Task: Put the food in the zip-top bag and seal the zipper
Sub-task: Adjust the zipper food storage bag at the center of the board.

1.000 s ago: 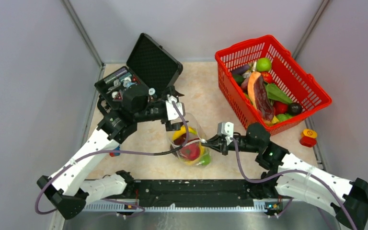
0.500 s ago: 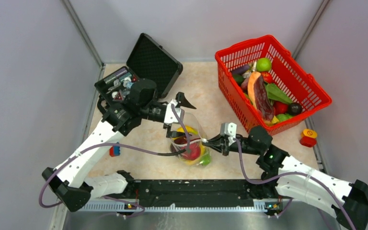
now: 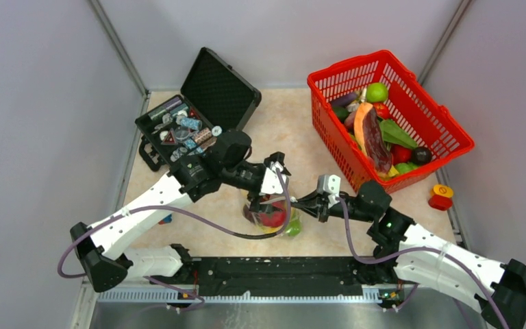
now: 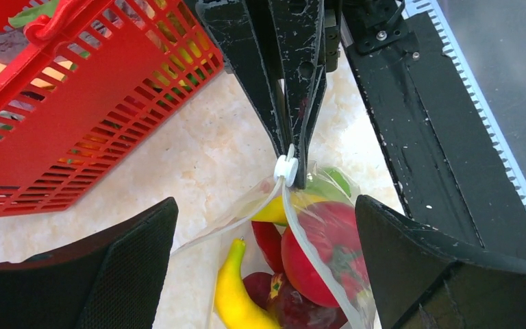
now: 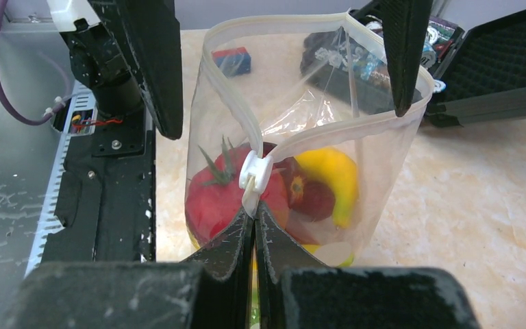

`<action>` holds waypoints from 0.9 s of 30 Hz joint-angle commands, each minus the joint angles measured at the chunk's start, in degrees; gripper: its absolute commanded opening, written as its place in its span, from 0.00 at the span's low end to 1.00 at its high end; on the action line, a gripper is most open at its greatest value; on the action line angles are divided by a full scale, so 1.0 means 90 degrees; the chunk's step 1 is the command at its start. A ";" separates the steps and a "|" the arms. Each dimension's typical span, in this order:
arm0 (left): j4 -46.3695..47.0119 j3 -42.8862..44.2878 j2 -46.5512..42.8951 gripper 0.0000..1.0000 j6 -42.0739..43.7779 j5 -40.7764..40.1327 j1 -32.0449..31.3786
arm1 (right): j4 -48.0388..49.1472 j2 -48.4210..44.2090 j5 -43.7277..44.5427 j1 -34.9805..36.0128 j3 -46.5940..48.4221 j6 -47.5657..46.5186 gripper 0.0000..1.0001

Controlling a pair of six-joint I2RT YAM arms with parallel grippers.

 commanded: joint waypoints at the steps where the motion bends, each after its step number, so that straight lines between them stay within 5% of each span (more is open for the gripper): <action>1: 0.0189 -0.0014 -0.0144 0.99 -0.0040 -0.0820 -0.0312 | 0.0220 -0.0114 -0.0022 -0.0079 0.0085 0.0024 0.00; 17: -0.0353 0.0516 0.0618 0.92 0.0492 -0.2329 -0.0452 | 0.0131 -0.0161 -0.0125 -0.0080 0.0117 -0.0064 0.00; 21: -0.0487 0.0619 0.0716 0.79 0.0556 -0.2354 -0.0452 | 0.0140 -0.0153 -0.0135 -0.0074 0.0107 -0.0054 0.00; 27: -0.0547 0.0596 0.0659 0.44 0.0478 -0.2214 -0.0452 | 0.0179 -0.0134 -0.0071 -0.0068 0.0086 -0.0035 0.00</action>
